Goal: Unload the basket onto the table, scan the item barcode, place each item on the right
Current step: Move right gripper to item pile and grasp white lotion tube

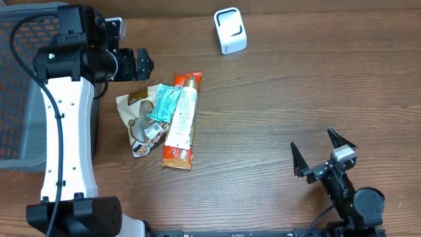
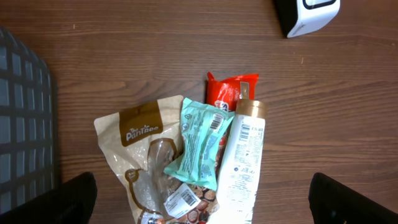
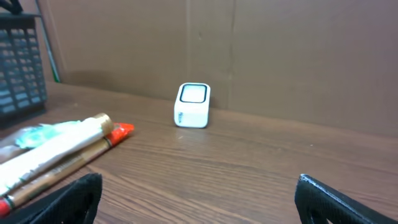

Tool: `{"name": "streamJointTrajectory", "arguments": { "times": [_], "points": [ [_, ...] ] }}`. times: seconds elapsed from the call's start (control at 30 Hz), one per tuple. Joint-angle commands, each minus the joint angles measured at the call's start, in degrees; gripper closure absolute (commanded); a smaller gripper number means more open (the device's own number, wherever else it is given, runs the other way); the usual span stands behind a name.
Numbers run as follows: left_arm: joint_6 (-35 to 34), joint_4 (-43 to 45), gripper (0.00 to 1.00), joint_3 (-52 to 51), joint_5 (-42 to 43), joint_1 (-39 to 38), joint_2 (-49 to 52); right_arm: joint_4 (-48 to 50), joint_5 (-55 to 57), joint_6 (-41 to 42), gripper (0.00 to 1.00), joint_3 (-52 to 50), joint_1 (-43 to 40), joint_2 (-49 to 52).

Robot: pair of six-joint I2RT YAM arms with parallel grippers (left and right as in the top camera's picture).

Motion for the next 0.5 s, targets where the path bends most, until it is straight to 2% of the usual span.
{"name": "streamJointTrajectory", "arguments": {
  "times": [0.0,0.13,0.23,0.37,0.47],
  "points": [
    [-0.5,0.3,0.0,0.9,-0.4,0.0,0.0,-2.3,-1.2,1.4,0.01,10.3,-0.2,4.7],
    [-0.5,0.2,0.0,0.9,-0.4,-0.1,0.0,-8.3,-5.2,0.8,0.01,24.1,-0.2,18.0],
    [-0.5,0.2,0.0,0.9,-0.4,-0.1,0.0,-14.5,-12.2,0.8,0.0,37.5,-0.2,31.8],
    [-0.5,0.2,0.0,0.9,-0.4,-0.1,0.0,-27.0,-26.3,0.9,0.0,58.8,0.4,53.0],
    [-0.5,0.2,0.0,0.9,-0.4,-0.1,0.0,-36.6,-30.9,1.1,0.0,72.1,2.7,66.9]
  ]
}}
